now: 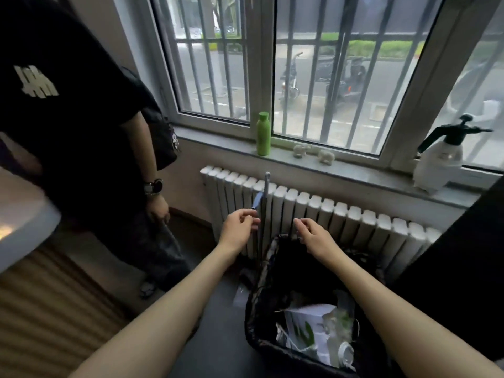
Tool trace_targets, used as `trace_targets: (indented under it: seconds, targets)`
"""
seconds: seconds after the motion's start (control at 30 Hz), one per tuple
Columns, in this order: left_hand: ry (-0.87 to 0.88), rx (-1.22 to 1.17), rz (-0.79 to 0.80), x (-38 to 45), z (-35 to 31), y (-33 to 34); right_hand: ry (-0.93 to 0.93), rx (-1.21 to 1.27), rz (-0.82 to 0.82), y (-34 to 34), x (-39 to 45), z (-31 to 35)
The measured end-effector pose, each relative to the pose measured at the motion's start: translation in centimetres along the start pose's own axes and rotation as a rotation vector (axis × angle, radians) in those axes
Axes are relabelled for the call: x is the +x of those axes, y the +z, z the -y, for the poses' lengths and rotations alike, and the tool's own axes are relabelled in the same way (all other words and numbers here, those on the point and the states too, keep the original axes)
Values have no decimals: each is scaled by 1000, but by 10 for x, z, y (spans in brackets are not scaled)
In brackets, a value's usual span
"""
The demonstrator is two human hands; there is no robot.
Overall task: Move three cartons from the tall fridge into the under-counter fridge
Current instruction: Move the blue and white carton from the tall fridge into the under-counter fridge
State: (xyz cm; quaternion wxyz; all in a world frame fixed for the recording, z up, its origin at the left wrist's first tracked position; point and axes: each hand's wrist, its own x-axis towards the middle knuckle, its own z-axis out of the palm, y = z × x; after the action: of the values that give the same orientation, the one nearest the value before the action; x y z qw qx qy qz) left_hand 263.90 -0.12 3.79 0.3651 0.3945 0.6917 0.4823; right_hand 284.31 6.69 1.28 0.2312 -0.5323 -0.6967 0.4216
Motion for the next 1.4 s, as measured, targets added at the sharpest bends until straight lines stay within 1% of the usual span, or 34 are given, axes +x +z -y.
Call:
trace_targets:
  seconds: [0.23, 0.43, 0.67, 1.0, 1.17, 1.23, 1.37, 1.4]
  targets:
    - [-80, -7, -228, 18, 19, -69, -96, -52, 189, 53, 67, 34]
    - [-119, -4, -360, 45, 34, -128, -156, -63, 326, 115, 114, 79]
    - [-141, -46, -384, 102, 50, -187, -181, -97, 362, 175, 168, 135]
    - [-109, -92, -375, 199, 59, -291, -192, -90, 314, 264, 247, 228]
    - [-125, -137, -404, 234, 66, -330, -219, -139, 337, 301, 277, 258]
    - [-112, -132, -411, 247, 65, -338, -246, -153, 345, 308, 290, 265]
    - [-143, -121, -401, 268, 75, -351, -258, -164, 371, 326, 320, 269]
    - [-152, -101, -411, 287, 77, -360, -255, -140, 391, 339, 343, 273]
